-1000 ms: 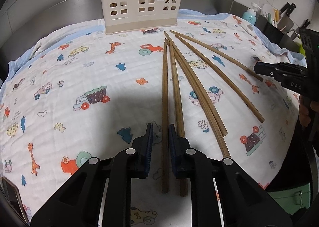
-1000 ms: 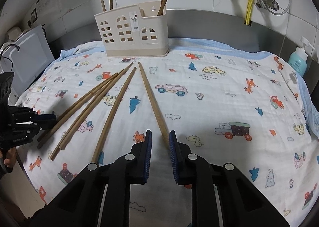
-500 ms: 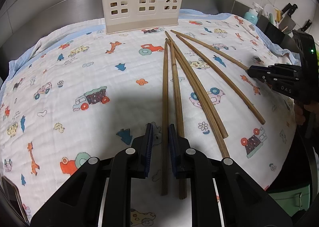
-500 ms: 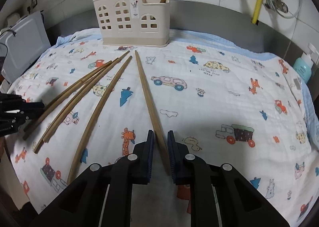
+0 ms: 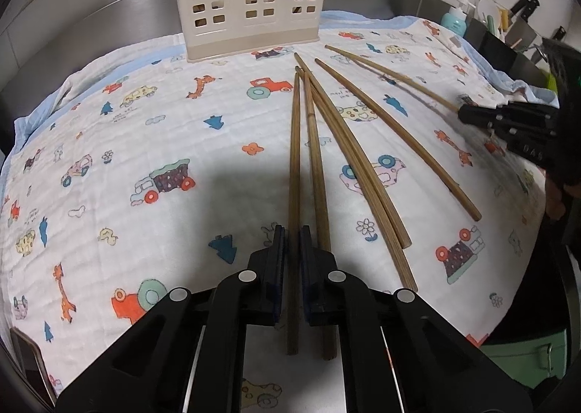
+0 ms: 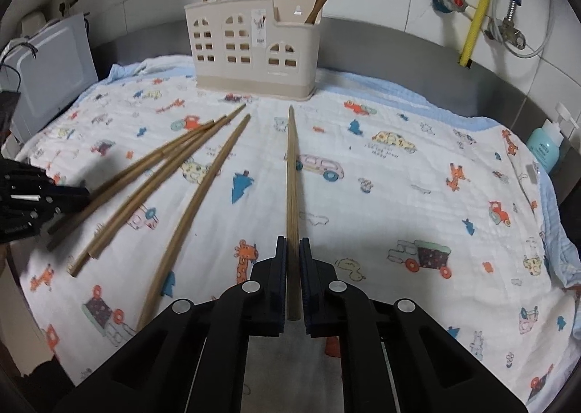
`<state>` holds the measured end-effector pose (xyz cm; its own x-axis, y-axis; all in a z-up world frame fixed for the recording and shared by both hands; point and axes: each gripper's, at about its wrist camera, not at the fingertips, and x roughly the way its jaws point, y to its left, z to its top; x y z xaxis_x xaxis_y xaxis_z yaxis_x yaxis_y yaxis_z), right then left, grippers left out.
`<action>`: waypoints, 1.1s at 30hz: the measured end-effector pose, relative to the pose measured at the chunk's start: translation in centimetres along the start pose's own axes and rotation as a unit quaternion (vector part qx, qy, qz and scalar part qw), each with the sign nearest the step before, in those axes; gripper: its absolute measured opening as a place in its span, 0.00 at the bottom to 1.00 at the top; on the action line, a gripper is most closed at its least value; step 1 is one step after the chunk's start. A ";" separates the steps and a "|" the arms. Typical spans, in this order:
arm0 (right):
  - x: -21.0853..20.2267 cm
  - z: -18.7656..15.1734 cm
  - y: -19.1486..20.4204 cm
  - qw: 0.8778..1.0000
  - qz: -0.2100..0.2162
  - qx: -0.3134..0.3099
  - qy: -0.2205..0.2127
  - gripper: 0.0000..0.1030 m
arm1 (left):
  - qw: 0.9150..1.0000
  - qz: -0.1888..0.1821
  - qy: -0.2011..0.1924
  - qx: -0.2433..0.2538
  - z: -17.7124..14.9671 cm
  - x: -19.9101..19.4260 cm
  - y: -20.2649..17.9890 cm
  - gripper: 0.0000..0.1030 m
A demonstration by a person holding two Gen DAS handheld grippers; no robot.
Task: Organize utensils
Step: 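Lower both tools onto loose chopsticks and close their fingers on them, then lift both chopsticks and lower them into the beige holder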
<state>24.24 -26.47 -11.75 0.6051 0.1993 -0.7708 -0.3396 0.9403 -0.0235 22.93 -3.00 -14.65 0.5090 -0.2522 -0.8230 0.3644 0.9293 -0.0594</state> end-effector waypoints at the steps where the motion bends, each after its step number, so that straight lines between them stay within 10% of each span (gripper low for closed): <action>1: -0.4 0.2 0.0 1.000 0.000 0.002 -0.004 0.07 | 1.000 0.000 0.001 0.000 0.0 0.0 0.0 0.07; 16: -3.2 2.1 0.0 0.999 0.007 0.017 -0.042 0.07 | 0.999 -0.024 -0.001 -0.027 0.5 -0.8 0.7 0.05; 33: -7.2 7.9 0.9 0.993 0.024 0.009 -0.118 0.07 | 0.995 -0.025 -0.094 -0.030 4.7 -6.3 1.6 0.05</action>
<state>25.31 -24.85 -1.18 0.7412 0.3012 -0.5999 -0.3611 0.9323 0.0220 24.01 -1.26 -6.91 0.6300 -0.3393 -0.6985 0.3490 0.9273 -0.1356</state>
